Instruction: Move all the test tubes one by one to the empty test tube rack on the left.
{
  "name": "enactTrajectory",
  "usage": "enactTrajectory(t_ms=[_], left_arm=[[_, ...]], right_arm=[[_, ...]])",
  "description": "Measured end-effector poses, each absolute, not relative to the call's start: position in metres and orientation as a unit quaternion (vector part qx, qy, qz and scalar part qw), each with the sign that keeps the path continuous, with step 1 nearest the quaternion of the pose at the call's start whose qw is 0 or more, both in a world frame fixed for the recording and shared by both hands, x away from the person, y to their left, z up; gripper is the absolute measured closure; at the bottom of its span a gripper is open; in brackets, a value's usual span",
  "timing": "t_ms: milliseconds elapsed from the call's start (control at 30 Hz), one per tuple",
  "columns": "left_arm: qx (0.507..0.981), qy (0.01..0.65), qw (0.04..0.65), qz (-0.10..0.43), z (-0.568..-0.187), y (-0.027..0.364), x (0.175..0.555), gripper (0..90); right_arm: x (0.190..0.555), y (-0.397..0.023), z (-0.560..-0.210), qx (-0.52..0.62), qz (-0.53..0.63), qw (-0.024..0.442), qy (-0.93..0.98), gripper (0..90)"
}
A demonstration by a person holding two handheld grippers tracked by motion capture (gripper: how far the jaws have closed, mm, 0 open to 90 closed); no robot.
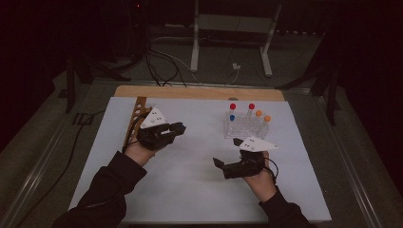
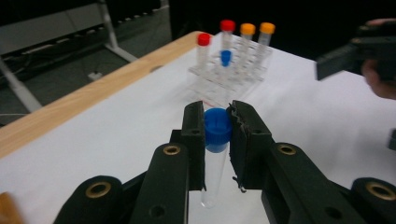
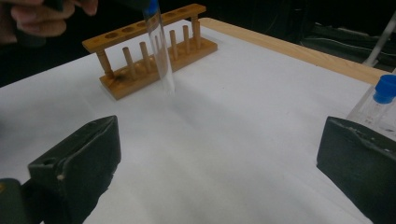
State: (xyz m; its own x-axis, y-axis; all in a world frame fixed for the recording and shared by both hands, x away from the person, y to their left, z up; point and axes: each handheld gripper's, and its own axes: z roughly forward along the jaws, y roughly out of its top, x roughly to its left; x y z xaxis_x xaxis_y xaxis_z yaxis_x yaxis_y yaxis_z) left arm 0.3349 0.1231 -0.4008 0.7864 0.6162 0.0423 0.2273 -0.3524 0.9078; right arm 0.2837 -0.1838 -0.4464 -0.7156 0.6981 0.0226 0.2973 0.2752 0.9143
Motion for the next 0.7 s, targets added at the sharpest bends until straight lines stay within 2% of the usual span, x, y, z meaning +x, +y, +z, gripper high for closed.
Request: enactTrajectory(t_ms=[700], left_arm=[[0.773,0.327,0.487,0.241,-0.382,0.177,0.374,77.8]], right_arm=[[0.284,-0.187,-0.445,0.320,0.520,0.192,0.768,0.0]])
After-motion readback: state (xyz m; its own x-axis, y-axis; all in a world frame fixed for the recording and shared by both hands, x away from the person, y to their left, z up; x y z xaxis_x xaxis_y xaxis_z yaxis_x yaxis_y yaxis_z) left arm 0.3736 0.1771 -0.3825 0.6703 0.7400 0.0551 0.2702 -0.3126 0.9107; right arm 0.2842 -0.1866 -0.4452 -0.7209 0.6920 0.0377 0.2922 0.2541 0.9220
